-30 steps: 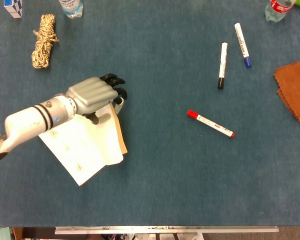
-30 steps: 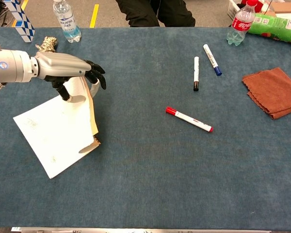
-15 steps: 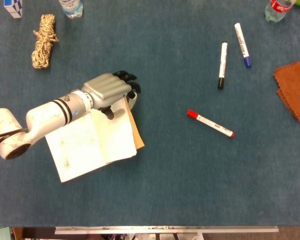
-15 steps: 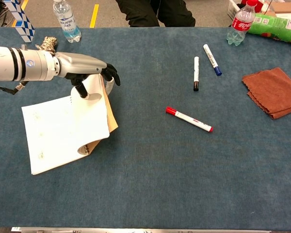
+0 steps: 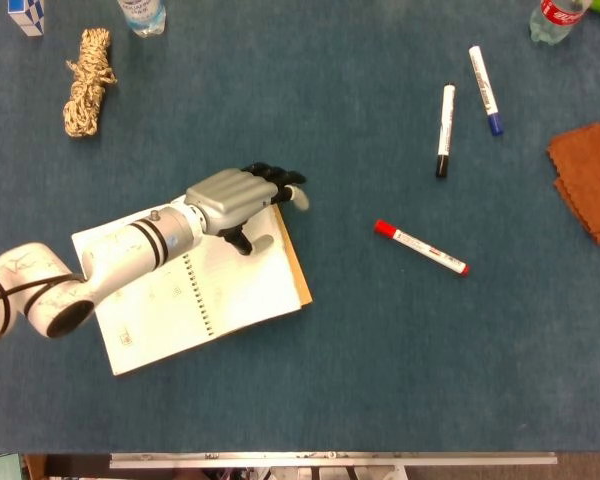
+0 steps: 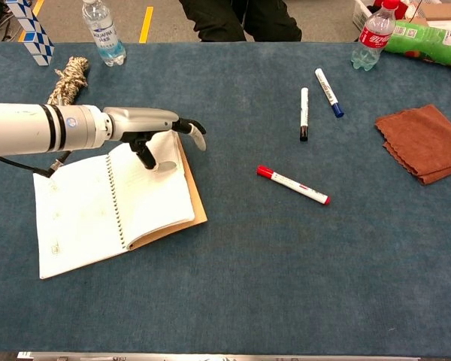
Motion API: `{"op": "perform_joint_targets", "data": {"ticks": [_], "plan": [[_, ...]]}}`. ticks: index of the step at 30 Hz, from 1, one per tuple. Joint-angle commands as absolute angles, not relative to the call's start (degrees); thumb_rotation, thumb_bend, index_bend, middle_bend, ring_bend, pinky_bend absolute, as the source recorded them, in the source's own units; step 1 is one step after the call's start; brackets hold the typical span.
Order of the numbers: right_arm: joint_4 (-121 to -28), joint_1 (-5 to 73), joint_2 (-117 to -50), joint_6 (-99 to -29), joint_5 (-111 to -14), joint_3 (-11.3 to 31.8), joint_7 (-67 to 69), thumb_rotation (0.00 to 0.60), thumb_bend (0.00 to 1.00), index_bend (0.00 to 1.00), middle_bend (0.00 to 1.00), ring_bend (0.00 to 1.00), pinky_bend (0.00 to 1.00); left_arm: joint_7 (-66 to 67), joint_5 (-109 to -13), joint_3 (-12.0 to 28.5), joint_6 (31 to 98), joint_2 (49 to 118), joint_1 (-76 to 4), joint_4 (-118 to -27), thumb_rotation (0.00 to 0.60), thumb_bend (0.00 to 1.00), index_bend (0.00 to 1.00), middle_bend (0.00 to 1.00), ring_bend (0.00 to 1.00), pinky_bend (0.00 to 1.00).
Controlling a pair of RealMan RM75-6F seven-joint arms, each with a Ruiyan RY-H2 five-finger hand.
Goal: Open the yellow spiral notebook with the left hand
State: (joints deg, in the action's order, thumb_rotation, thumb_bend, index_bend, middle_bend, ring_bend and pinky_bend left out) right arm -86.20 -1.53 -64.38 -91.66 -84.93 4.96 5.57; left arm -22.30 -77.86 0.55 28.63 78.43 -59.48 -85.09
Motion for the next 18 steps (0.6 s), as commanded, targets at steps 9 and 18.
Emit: {"op": "perform_joint_targets", "data": {"ticks": [9,18], "plan": [[-85.42,-1.87,-64.18,-91.93,-84.83,5.13,6.67,0.600,0.11,0.32,0.33,0.24,0.31,-22.31,-74.26,2.57,29.50,80.93,-57.53,-85.56,0.600,0.43,0.00,0.00,0.00,0.00],[-87.74,-0.89,-62.01,-88.60,-83.65,4.99,4.23,0.600,0.11,0.32,0.33,0.25,0.31,-10.83,-77.05,0.38,46.82,71.82,-48.07,-94.78,0.600,0.43,0.00,0.00,0.00,0.00]]}}
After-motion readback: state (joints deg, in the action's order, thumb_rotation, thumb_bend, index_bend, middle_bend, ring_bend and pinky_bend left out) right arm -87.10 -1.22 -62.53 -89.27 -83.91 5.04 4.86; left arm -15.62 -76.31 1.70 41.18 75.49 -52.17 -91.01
